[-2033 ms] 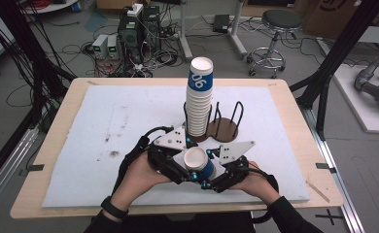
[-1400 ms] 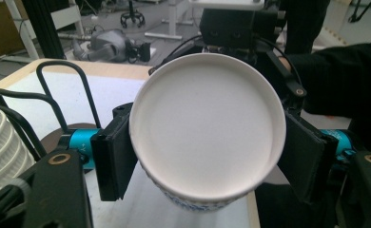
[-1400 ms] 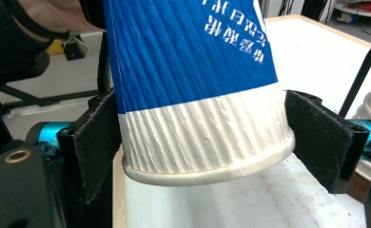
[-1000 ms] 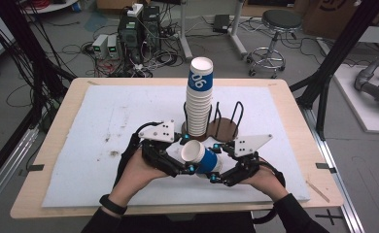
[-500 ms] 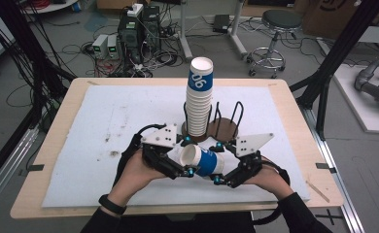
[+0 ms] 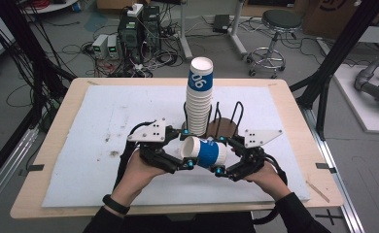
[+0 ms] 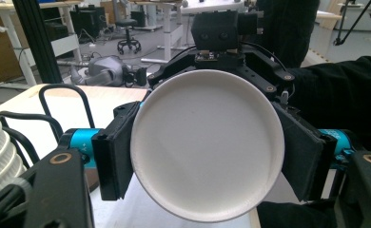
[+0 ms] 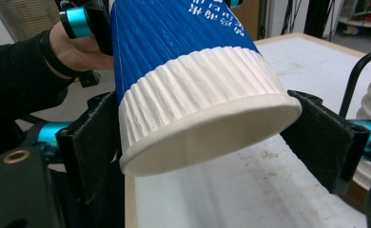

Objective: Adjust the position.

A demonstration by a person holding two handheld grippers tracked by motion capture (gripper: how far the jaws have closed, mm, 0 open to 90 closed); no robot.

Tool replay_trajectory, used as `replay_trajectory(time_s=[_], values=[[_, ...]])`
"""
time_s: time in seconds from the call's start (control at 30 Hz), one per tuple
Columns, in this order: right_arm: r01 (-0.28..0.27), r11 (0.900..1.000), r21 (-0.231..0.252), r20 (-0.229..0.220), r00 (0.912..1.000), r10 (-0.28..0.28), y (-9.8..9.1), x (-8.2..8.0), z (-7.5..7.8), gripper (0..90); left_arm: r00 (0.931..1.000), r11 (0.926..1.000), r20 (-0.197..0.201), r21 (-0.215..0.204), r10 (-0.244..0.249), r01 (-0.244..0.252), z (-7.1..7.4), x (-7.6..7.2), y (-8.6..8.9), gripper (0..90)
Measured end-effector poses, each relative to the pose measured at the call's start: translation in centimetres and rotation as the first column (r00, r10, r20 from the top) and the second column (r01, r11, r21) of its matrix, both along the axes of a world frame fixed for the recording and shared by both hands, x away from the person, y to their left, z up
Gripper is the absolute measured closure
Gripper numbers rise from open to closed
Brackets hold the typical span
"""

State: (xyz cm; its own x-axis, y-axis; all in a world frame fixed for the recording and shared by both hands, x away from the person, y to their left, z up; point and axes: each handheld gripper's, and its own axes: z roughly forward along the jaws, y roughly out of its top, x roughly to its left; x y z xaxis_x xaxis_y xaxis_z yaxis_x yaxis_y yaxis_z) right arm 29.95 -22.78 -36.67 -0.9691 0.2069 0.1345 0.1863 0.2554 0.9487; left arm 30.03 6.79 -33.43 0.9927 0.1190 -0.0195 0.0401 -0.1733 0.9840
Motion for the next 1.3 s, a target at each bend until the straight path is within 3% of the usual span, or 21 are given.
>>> replay_trajectory(time_s=[0.07, 0.13, 0.23, 0.33, 0.43, 0.5, 0.53, 0.6, 0.7, 0.73, 0.77, 0.83, 0.97, 1.17, 1.3], values=[[0.0, 1.0, -0.003, 0.001, 1.0, 0.0, -0.1, 0.0, 0.0, 16.9, 1.0, 1.0, -0.002, -0.002, -0.004, 0.004, -0.1, 0.1, 0.0, 29.9], [-0.003, 0.9999, -0.012, 0.019, 0.9998, 0.003, -0.2, 0.0, 0.1, 19.1, 0.9996, 0.9999, -0.028, 0.013, -0.003, 0.003, -0.1, 0.2, 0.1, 29.9], [-0.008, 0.9979, -0.063, 0.059, 0.9982, 0.012, -0.3, -0.2, 0.7, 20.2, 0.9969, 0.995, -0.078, 0.099, -0.007, 0.015, 0.1, 0.3, 0.1, 29.5], [-0.01, 0.9955, -0.095, 0.079, 0.9967, 0.017, -0.3, -0.3, 1.0, 21.1, 0.9964, 0.9911, -0.084, 0.132, -0.005, 0.016, 0.2, 0.2, 0.0, 29.4], [-0.011, 0.9903, -0.139, 0.111, 0.9934, 0.027, -0.2, -0.6, 1.3, 21.2, 0.997, 0.9788, -0.075, 0.202, -0.018, 0.033, 0.1, 0.2, -0.2, 29.5], [-0.009, 0.9879, -0.155, 0.125, 0.9918, 0.029, -0.1, -0.6, 1.4, 20.1, 0.9977, 0.9781, -0.06, 0.203, -0.032, 0.043, 0.0, 0.3, -0.2, 29.9], [-0.009, 0.9879, -0.155, 0.125, 0.9918, 0.029, -0.1, -0.6, 1.4, 20.1, 0.9977, 0.9781, -0.06, 0.203, -0.032, 0.043, 0.0, 0.3, -0.2, 29.9], [-0.005, 0.9914, -0.131, 0.117, 0.993, 0.021, -0.3, -0.6, 1.5, 17.8, 0.9986, 0.9855, -0.022, 0.162, -0.048, 0.051, -0.2, 0.5, 0.1, 29.8], [0.0, 0.9966, -0.082, 0.09, 0.9959, 0.008, -0.9, -0.4, 1.7, 15.4, 0.9988, 0.9961, -0.011, 0.074, -0.048, 0.049, -0.3, 0.7, 0.7, 29.9], [0.006, 0.9979, -0.064, 0.076, 0.9971, -0.001, -1.1, -0.3, 1.7, 15.1, 0.9988, 0.9961, -0.011, 0.074, -0.048, 0.049, -0.3, 0.7, 0.7, 29.9], [0.005, 0.9986, -0.053, 0.063, 0.998, -0.002, -1.2, -0.2, 1.7, 15.0, 0.9991, 0.9984, -0.009, 0.039, -0.042, 0.042, -0.3, 0.8, 1.0, 29.9], [0.01, 0.9995, -0.029, 0.043, 0.999, -0.008, -1.4, -0.1, 1.6, 15.0, 0.999, 0.999, -0.009, 0.01, -0.044, 0.044, -0.4, 0.8, 1.1, 29.9], [0.009, 0.9999, 0.011, 0.013, 0.9999, -0.009, -1.0, -0.1, 1.6, 15.0, 0.9984, 0.9983, -0.009, -0.012, -0.057, 0.056, -0.5, 0.9, 1.0, 29.9], [-0.013, 0.999, 0.044, -0.025, 0.9996, 0.014, -0.2, -0.2, 1.4, 15.2, 0.9966, 0.9967, -0.016, -0.007, -0.081, 0.081, -1.1, 0.7, 0.2, 29.8], [-0.029, 0.9994, 0.02, -0.015, 0.9995, 0.029, -0.3, -0.2, 1.4, 19.1, 0.996, 0.9961, -0.023, 0.012, -0.087, 0.087, -1.2, 0.7, 0.1, 30.0]])
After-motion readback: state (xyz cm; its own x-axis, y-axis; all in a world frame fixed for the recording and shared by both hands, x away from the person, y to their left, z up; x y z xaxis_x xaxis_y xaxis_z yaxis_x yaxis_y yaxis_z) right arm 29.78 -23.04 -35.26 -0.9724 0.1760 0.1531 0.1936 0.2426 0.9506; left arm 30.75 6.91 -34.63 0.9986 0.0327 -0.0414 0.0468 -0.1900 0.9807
